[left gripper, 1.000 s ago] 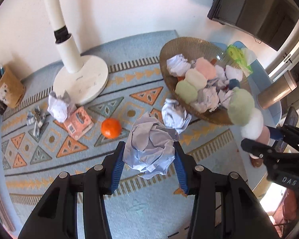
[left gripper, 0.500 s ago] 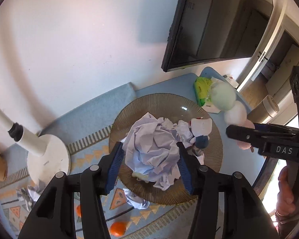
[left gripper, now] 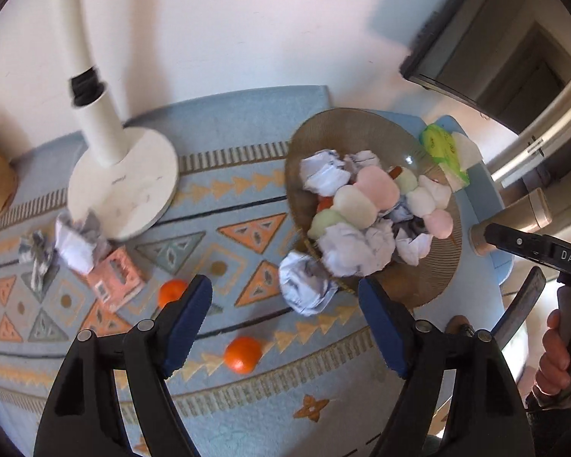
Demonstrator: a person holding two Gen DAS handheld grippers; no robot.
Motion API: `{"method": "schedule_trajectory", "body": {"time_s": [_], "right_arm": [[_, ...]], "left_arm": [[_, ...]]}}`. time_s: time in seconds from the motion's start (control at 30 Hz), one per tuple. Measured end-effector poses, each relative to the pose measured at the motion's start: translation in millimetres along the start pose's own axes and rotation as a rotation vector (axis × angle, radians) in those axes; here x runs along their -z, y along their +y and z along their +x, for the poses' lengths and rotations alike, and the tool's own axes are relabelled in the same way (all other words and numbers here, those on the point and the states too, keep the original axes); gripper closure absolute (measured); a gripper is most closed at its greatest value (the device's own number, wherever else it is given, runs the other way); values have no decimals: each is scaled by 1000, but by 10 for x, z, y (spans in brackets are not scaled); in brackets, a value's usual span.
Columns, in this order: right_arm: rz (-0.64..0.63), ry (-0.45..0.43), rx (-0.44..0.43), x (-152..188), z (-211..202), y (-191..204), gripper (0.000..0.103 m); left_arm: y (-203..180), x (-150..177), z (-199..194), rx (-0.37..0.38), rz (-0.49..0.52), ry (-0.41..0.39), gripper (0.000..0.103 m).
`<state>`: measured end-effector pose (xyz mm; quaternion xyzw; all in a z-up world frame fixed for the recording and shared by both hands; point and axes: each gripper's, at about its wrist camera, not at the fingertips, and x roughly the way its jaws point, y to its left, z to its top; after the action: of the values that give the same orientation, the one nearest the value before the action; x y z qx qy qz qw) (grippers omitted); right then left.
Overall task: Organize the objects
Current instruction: 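Grasp the plaid cloth bow with the left gripper while the right grasps a paper ball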
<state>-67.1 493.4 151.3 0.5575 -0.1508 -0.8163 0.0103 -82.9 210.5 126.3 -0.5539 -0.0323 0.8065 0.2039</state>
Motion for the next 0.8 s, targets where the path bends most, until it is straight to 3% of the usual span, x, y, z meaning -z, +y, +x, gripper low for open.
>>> {"method": "schedule_trajectory", "body": {"time_s": [0.2, 0.37, 0.5, 0.8], "right_arm": [[-142, 23, -28, 196, 24, 567, 32], [-257, 115, -52, 459, 298, 1097, 32], [-330, 171, -67, 645, 501, 1473, 32], [-396, 230, -97, 671, 871, 2199, 32]], "left_arm": [[1078, 459, -457, -56, -307, -53, 25], [1671, 774, -783, -116, -429, -102, 25], [1891, 940, -801, -114, -471, -87, 25], [2222, 944, -708, -134, -420, -38, 25]]}}
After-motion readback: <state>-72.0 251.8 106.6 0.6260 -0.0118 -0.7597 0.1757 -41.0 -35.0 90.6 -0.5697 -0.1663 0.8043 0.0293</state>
